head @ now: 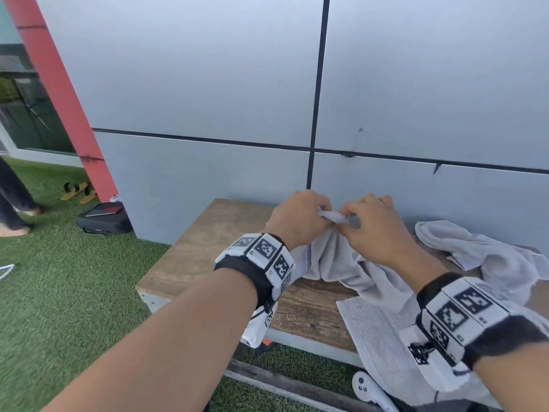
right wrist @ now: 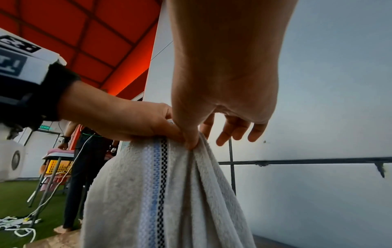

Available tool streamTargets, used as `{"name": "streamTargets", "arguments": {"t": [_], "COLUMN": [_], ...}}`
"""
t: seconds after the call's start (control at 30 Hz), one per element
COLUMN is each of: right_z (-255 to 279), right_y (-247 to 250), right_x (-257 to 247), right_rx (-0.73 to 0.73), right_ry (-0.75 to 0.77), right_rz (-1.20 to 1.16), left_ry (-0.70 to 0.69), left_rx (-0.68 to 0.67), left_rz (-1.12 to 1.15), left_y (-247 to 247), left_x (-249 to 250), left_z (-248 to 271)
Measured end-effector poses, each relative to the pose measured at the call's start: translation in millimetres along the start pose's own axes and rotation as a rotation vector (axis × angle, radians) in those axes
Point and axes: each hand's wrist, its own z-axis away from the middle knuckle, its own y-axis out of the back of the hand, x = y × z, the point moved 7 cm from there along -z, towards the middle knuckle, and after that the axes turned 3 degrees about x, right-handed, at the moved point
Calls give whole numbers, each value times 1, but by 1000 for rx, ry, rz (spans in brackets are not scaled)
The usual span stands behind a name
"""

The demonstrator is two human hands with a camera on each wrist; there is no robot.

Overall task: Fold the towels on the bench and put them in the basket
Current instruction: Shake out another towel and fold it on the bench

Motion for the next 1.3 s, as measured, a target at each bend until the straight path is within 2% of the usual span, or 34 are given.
{"name": "streamTargets", "arguments": {"t": [0.13, 0.2, 0.3, 0.43, 0.53, 0.6, 0.7, 0.9, 1.03, 1.1, 1.17, 1.23, 1.3], "right_z": [0, 3, 11, 26, 27, 27, 32, 48, 48, 43, 37, 30, 26], "right_y": [29, 36, 32, 30, 47, 62, 82, 121, 136, 130, 113, 82, 45], "right_x": [23, 39, 44, -1, -24, -27, -21, 16, 49, 68, 86, 106, 123], "right_rx": [182, 197, 93, -19, 139, 215, 269, 478, 527, 507, 419, 245, 59], "right_ry": [-69, -139, -152, 16, 101, 103, 35, -126, -223, -262, -295, -340, -354], "right_rz": [-94, -135, -128, -272, -343, -309, -276, -337, -324, -296, -259, -202, -152], "left_ry": [76, 125, 114, -35, -153, -166, -89, 47, 97, 84, 73, 70, 83], "left_rx": [94, 136, 162, 87, 2, 4, 15, 57, 101, 119, 104, 23, -133], "left_rz": [-84, -18, 172, 210, 159, 124, 69, -28, -3, 57, 123, 145, 111], "left_y": [20, 30, 35, 32, 24, 24, 33, 57, 70, 67, 52, 24, -12], "left_x": [-20, -33, -31, 9, 38, 44, 39, 11, -6, -16, -25, -36, -47], "left_z": [0, 3, 8, 17, 27, 30, 34, 43, 33, 23, 13, 6, 4]}}
